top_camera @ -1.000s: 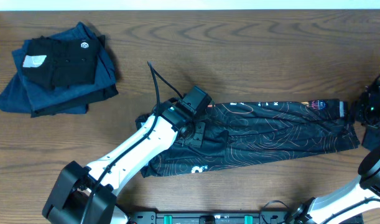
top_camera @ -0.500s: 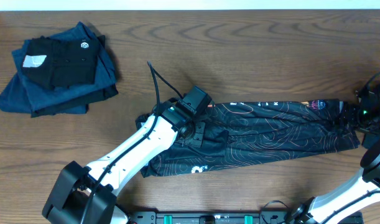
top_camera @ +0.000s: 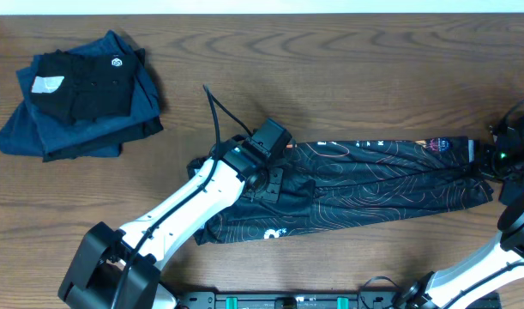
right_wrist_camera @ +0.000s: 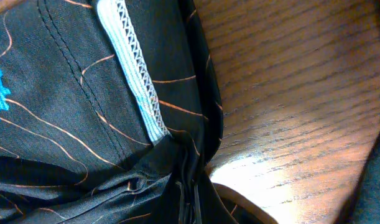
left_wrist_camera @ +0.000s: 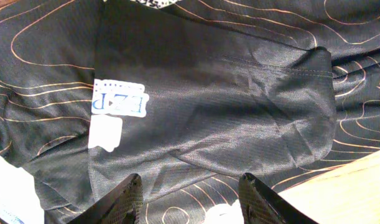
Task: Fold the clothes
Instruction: 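Fold the shirt's right end leftward over the center with the right gripper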
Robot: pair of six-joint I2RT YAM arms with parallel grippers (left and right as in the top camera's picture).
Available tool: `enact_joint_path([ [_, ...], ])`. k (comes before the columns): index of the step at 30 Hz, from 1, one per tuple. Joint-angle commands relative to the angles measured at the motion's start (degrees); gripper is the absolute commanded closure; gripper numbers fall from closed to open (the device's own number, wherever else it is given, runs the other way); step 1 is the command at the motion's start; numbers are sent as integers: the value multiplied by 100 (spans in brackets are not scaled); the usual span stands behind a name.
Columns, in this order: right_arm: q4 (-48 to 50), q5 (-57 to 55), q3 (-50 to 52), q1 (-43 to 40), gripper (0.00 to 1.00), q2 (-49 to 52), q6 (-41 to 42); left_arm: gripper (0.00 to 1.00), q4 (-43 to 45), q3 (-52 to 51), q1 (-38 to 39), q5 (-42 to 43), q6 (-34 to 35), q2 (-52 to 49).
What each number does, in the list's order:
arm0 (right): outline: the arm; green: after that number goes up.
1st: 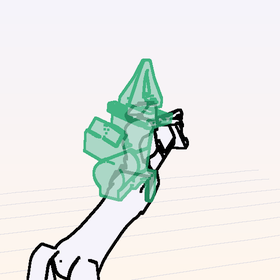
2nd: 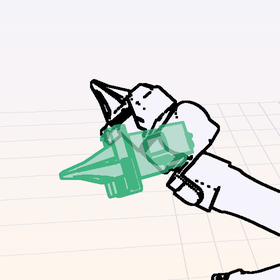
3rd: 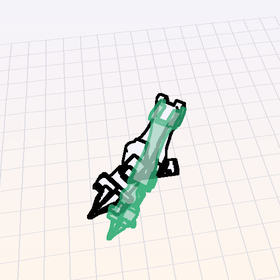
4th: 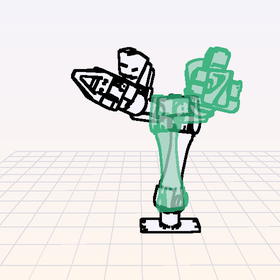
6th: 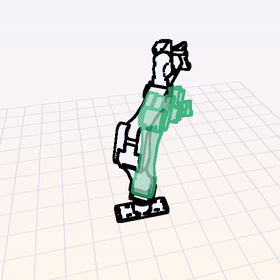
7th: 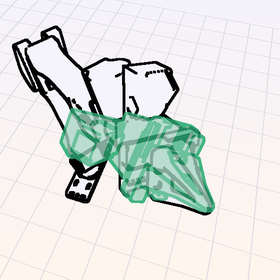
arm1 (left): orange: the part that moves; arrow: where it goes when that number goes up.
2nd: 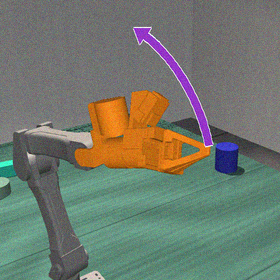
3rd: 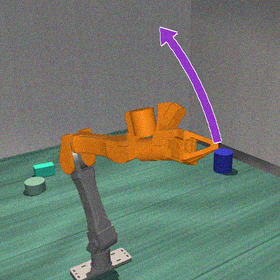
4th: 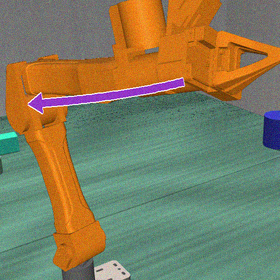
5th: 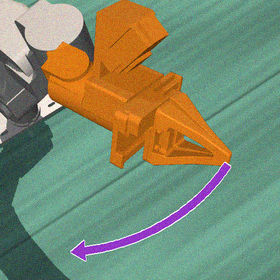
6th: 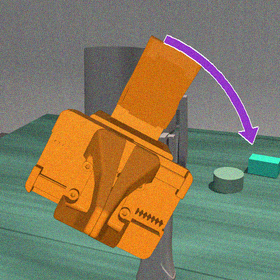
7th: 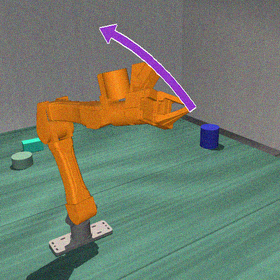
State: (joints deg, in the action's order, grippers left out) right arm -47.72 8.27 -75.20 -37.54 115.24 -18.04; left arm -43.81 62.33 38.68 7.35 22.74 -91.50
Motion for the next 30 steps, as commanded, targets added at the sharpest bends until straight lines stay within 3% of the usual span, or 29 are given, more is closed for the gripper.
enact_joint_path([
  [1,35,13,44,-26,99,144,315,48,-11,87,-170,13,68,79],
  [13,-492,-81,-452,439,99,-538,619,48,-55,140,-1360,151,72,387],
  [30,-1377,-546,-455,2990,99,-1019,1165,48,-114,133,-1467,208,66,385],
])
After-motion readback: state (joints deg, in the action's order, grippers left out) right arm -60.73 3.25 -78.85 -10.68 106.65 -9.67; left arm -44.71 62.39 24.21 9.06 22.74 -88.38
